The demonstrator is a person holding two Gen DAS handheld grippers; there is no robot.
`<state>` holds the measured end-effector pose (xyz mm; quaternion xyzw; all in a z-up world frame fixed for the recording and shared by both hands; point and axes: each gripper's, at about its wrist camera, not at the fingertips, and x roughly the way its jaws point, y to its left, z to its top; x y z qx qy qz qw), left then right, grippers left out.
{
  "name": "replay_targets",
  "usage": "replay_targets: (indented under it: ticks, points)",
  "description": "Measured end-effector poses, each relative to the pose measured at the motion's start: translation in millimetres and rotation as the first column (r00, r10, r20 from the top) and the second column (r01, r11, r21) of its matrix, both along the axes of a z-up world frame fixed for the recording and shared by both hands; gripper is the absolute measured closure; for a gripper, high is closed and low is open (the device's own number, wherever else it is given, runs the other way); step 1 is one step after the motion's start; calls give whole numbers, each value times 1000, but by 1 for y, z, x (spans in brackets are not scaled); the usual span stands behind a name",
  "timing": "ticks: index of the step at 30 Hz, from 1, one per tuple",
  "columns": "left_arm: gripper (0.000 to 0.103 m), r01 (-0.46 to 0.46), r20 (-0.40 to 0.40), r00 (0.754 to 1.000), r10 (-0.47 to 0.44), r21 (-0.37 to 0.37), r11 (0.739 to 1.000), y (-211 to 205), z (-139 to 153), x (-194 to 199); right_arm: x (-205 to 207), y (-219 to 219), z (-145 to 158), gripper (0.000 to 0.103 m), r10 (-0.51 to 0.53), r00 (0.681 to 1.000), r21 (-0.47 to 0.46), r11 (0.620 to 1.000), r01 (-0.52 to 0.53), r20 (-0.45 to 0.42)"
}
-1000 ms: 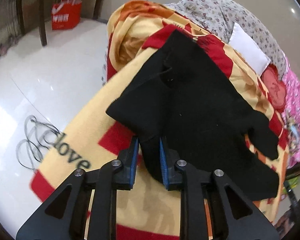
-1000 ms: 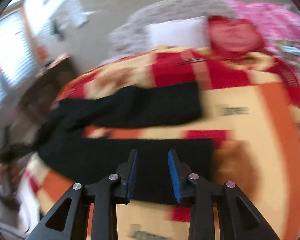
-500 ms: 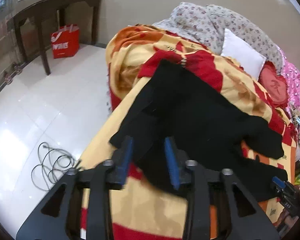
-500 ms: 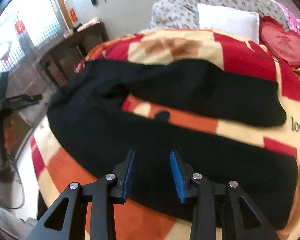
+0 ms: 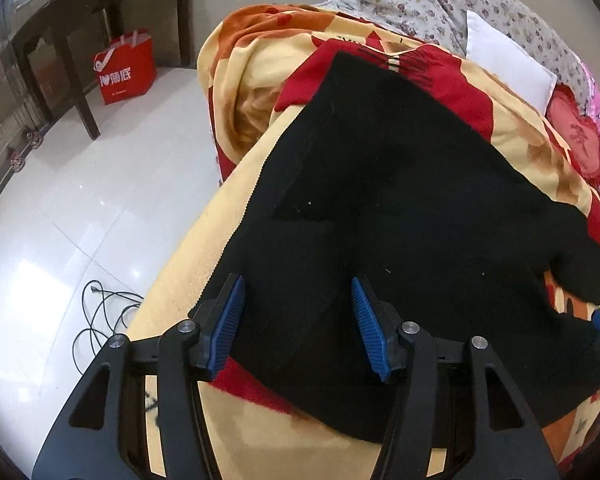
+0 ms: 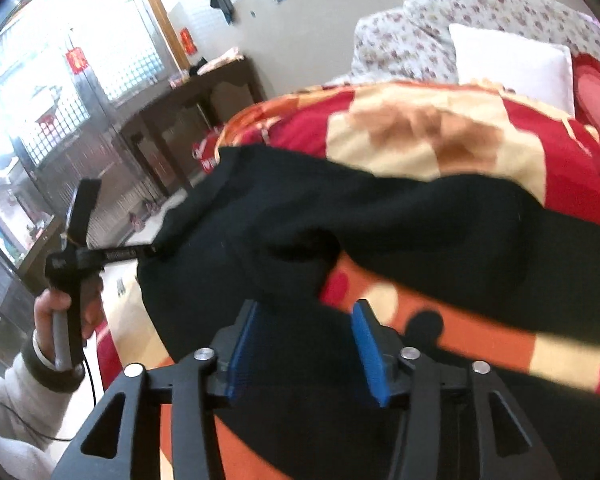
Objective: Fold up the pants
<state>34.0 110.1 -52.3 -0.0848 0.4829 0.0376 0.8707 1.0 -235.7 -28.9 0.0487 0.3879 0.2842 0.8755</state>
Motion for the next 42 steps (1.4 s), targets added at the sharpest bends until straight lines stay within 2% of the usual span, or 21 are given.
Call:
replay_targets:
  ticks: [5,10,14,21,27,29,31,35,38,41,42]
  points:
    - [48,11,27,1000,-12,34,999,-4,10,2,14,17,7,56,8,1000,-28,1000,-8,4]
    - [48,33,49,998,-35,35,999,-14,18,5,20,20,3,56,-3,1000,-8,1000,3,-22]
    - [48,56,55,997,-59,58,997,-24,22,8,24,21,0,56,-6,1000,-44,999,5,-20]
    - [48,73,58,996,-74,18,997,-21,30,33,61,26,19,56,18,999,-54,998,-16,35]
    - [48,54,27,998,-56,48,997,-17,23,78,109,60,26,56,110,989,-177,980,-92,97]
    - [48,17,-20,1000,-16,68,998,-11,12,95,128,75,27,56,152,983,-191,973,-131,100]
    - [48,6,-61,998,-4,43,999,-4,0,102,141,88,25,56,201,975,-200,963,-178,98]
    - [45,11,-48,999,-10,19,1000,4,-3,102,170,113,8,56,285,957,-287,923,-257,61]
    - [40,14,-41,999,-14,21,1000,5,-6,102,193,116,-10,56,273,962,-356,901,-248,21]
    - [39,16,-28,999,-16,16,1000,6,-8,103,205,110,-21,56,298,954,-309,905,-293,-32]
    - [37,12,-23,1000,-12,12,1000,6,-8,105,209,110,-27,62,309,949,-280,908,-312,-58]
